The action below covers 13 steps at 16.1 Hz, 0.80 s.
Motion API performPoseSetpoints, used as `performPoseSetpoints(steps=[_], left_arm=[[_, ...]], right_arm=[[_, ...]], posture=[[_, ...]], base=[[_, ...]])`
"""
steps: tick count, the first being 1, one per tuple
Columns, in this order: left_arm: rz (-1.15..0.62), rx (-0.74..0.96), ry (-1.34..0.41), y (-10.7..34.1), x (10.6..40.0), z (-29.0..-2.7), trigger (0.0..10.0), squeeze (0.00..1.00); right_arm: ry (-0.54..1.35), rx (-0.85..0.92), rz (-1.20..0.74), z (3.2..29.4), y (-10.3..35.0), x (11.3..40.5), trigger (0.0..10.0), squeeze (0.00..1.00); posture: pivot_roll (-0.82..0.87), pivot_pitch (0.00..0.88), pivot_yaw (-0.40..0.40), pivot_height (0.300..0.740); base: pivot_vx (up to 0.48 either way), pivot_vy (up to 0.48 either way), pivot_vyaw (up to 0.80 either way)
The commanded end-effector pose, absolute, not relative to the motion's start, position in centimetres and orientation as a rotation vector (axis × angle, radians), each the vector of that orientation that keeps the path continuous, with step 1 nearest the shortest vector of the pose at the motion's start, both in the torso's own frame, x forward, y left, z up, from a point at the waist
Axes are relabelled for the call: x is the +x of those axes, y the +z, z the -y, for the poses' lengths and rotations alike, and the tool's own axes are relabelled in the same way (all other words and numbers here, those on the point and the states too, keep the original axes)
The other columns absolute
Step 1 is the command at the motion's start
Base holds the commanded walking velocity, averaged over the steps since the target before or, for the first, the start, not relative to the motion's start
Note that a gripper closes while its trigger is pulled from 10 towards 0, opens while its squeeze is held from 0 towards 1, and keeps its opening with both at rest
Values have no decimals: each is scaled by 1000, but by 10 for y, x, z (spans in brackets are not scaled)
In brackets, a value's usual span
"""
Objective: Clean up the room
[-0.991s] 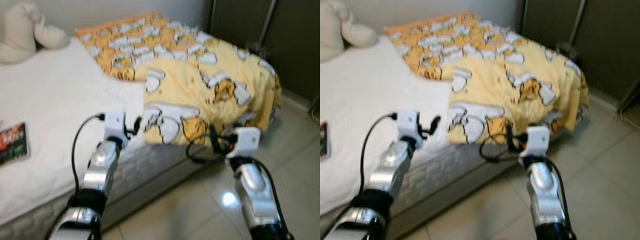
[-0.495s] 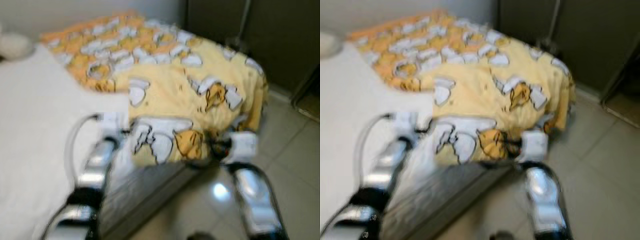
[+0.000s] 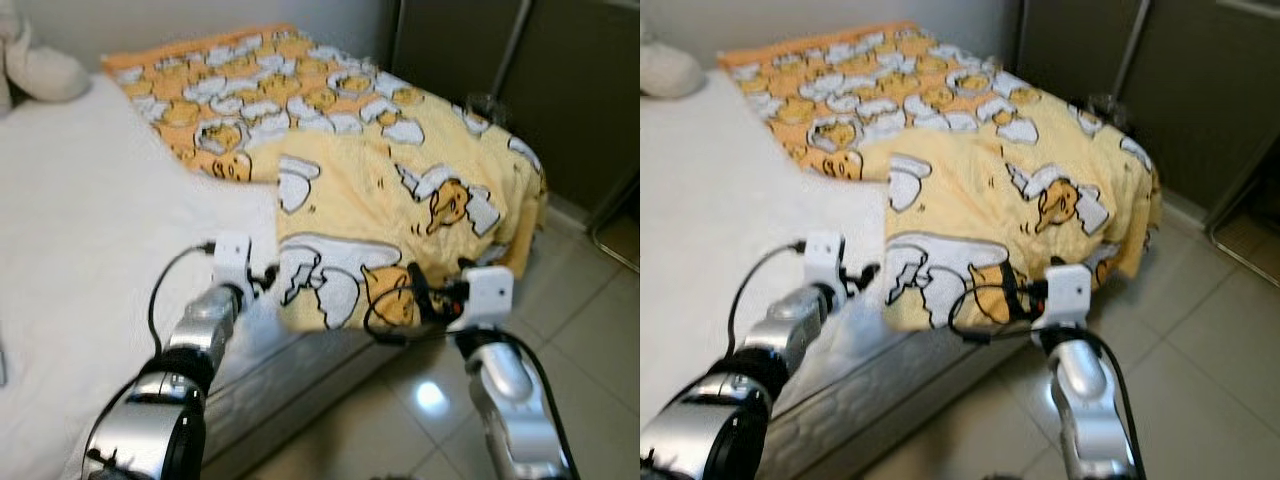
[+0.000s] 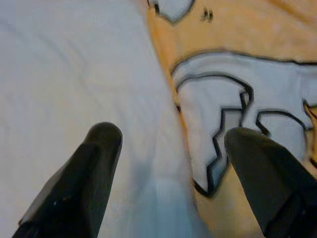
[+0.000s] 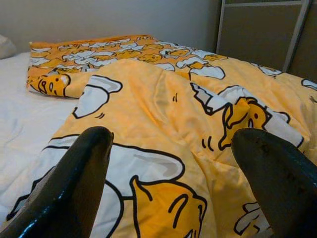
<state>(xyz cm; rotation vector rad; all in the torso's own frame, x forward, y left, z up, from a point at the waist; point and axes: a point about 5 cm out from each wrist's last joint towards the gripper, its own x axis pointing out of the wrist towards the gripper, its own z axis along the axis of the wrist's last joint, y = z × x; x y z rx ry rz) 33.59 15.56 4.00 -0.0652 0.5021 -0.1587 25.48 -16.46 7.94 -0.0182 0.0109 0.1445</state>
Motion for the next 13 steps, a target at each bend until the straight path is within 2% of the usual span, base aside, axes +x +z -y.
performPoseSetpoints(steps=[1,3,6,9,13], left_arm=[[-571,-180,-196,30,329,-152,10000,0],[-606,-299,-210,19,319,-151,10000,0],[-646,-242,-162,7,309,-157,10000,0],[-625,-255,-178,11,312,-155,10000,0],[-565,-391,-219,17,315,-148,10000,0]], right_arm=[[147,-18,-31,166,79,247,10000,0],[152,0,-64,168,79,231,10000,0],[322,-21,-194,151,60,198,10000,0],[379,-2,-287,141,46,175,10000,0],[386,28,-302,138,51,172,10000,0]], posture=[[-214,61,29,740],[-220,128,13,740],[-225,220,5,740],[-197,271,0,740],[-197,292,-1,740]], base=[[0,0,0],[0,0,0],[0,0,0],[0,0,0],[0,0,0]])
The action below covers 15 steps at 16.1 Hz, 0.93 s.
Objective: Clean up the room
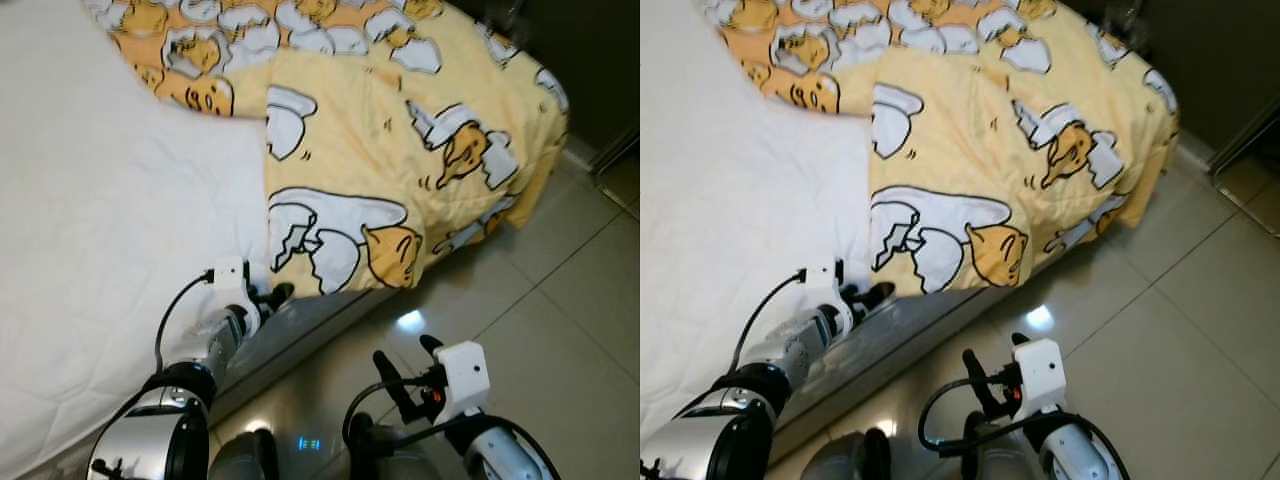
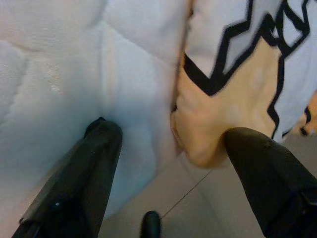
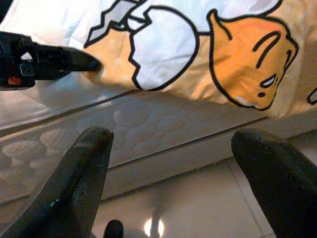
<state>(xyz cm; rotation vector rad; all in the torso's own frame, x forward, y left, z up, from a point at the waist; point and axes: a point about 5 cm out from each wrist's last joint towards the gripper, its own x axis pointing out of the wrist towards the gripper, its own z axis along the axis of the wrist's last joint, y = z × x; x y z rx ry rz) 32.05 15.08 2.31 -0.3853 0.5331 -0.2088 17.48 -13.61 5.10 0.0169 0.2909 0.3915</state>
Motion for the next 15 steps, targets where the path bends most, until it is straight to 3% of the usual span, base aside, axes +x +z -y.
performPoseSetpoints(steps=[1,4,5,10,12,15], left_arm=[[-552,-449,-214,17,315,-147,10000,0],[-505,-559,-226,23,319,-144,10000,0],[-446,-655,-240,30,323,-140,0,0],[-412,-828,-337,37,323,-117,0,0],[-438,-797,-399,34,318,-107,0,0],[-432,-732,-344,28,317,-112,0,0]], right_arm=[[380,27,-301,139,52,172,10000,0],[376,30,-304,140,54,171,10000,0],[381,32,-311,139,53,169,10000,0],[387,45,-328,135,52,167,10000,0],[383,47,-337,136,51,165,10000,0],[383,49,-345,134,50,165,10000,0]], posture=[[-201,296,-1,740],[-206,297,1,740],[-208,298,4,740],[-215,294,20,740],[-215,295,22,740],[-218,297,25,740]], base=[[0,0,0],[0,0,0],[0,0,0],[0,0,0],[0,0,0],[0,0,0]])
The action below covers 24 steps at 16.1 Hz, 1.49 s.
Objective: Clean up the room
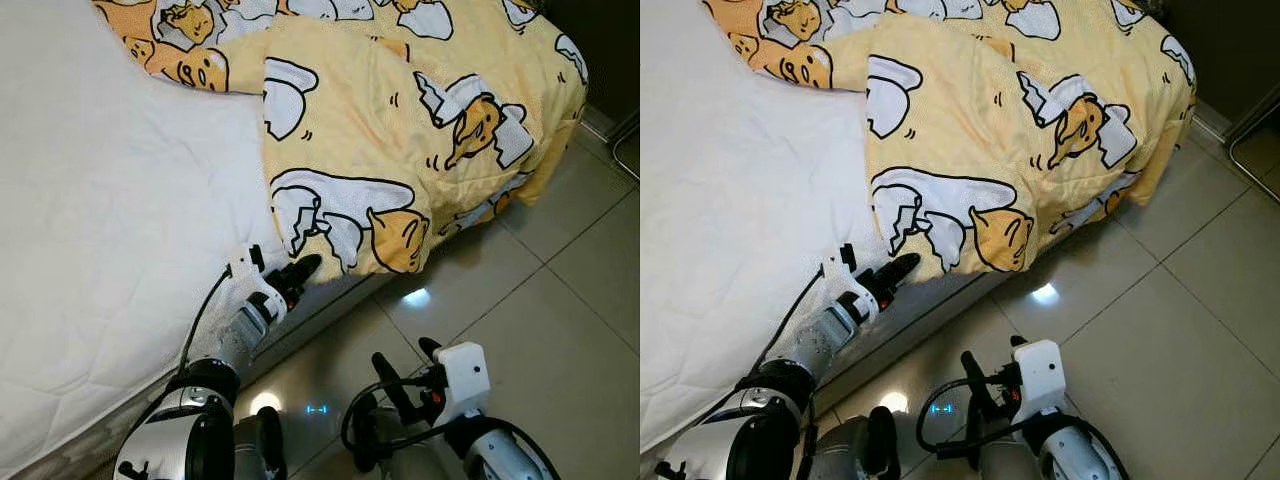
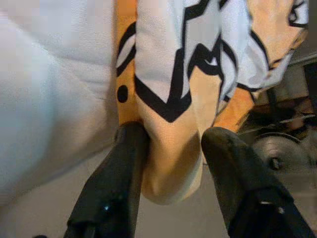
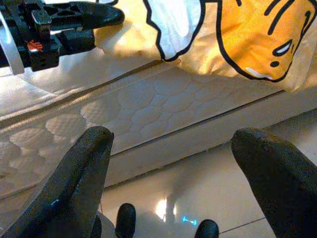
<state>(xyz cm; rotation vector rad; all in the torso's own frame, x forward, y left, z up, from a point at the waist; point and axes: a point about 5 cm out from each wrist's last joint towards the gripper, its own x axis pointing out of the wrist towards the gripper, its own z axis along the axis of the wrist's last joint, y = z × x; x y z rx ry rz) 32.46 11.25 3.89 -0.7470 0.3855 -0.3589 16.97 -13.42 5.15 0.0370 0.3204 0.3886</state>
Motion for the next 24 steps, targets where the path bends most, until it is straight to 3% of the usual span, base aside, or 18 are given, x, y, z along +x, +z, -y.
performPoseSetpoints(steps=[1,6,10,12,14,15,19,23,24], left_arm=[[-417,-738,-332,29,317,-114,0,0],[-410,-761,-333,28,316,-115,0,0],[-389,-931,-362,31,317,-107,0,0],[-379,-917,-409,34,318,-101,0,0],[-401,-778,-515,33,314,-96,0,0],[-428,-626,-592,27,307,-100,0,0],[-471,-330,-669,15,295,-128,0,0],[-466,-124,-796,11,286,-137,0,0],[-430,-101,-919,14,281,-129,0,0]], right_arm=[[382,49,-346,134,49,165,10000,0],[378,54,-350,136,49,165,10000,0],[385,53,-361,137,49,164,10000,0],[394,47,-359,139,51,164,10000,0],[403,41,-354,142,54,167,10000,0],[421,42,-359,141,53,167,10000,0],[472,64,-360,139,58,165,10000,0],[476,140,-304,148,76,169,10000,0],[456,157,-246,155,87,175,10000,0]], posture=[[-219,296,26,740],[-219,299,26,740],[-239,301,4,740],[-245,294,-4,740],[-242,287,-5,740],[-235,273,-3,740],[-225,252,1,740],[-225,244,0,740],[-229,246,1,740]], base=[[0,0,0],[0,0,0],[0,0,0],[0,0,0],[0,0,0],[0,0,0],[0,0,0],[0,0,0],[0,0,0]])
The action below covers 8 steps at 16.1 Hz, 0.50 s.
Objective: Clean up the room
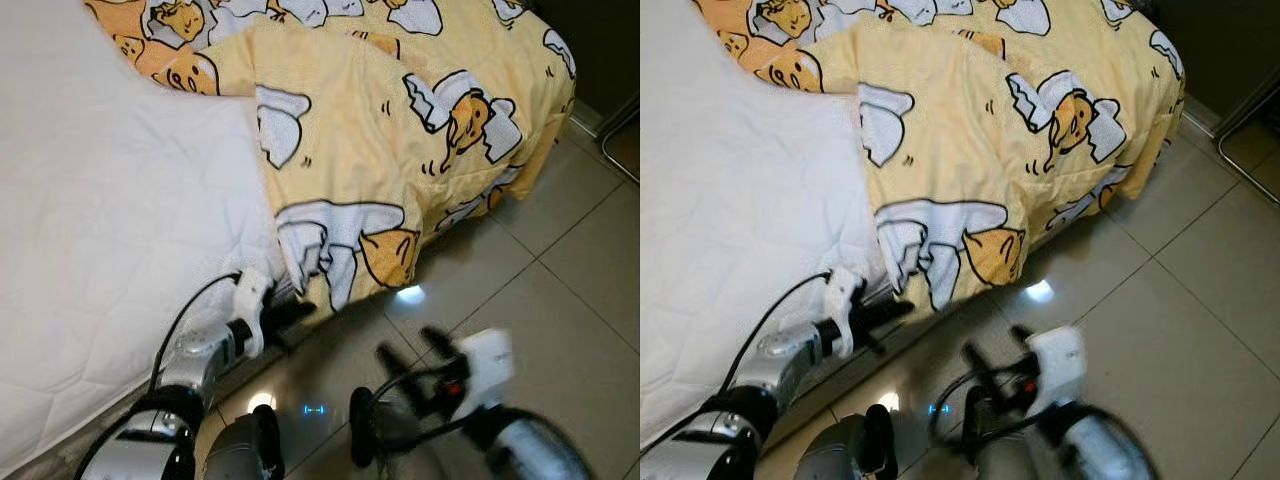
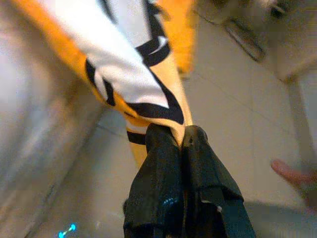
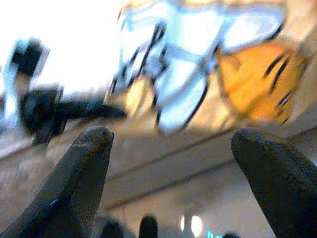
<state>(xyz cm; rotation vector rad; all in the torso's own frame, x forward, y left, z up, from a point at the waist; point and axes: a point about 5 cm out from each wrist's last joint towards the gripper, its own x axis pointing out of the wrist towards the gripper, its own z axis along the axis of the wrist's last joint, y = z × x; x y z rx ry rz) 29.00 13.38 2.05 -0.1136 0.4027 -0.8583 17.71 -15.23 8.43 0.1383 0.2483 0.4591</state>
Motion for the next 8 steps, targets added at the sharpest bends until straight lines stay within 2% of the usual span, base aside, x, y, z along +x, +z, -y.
performPoseSetpoints(steps=[1,4,5,8], left_arm=[[-423,-101,-943,14,280,-127,0,0],[-419,-107,-1051,14,274,-116,0,0],[-424,-89,-1158,9,262,-104,0,0],[-436,-45,-1331,-2,237,-88,0,0]], right_arm=[[457,152,-243,156,87,175,10000,0],[469,144,-235,153,89,178,10000,0],[483,141,-224,149,92,181,10000,0],[503,144,-217,147,96,183,10000,0]], posture=[[-229,246,1,740],[-230,242,2,740],[-230,238,1,740],[-230,228,3,740]], base=[[0,0,0],[0,0,0],[0,0,0],[0,0,0]])
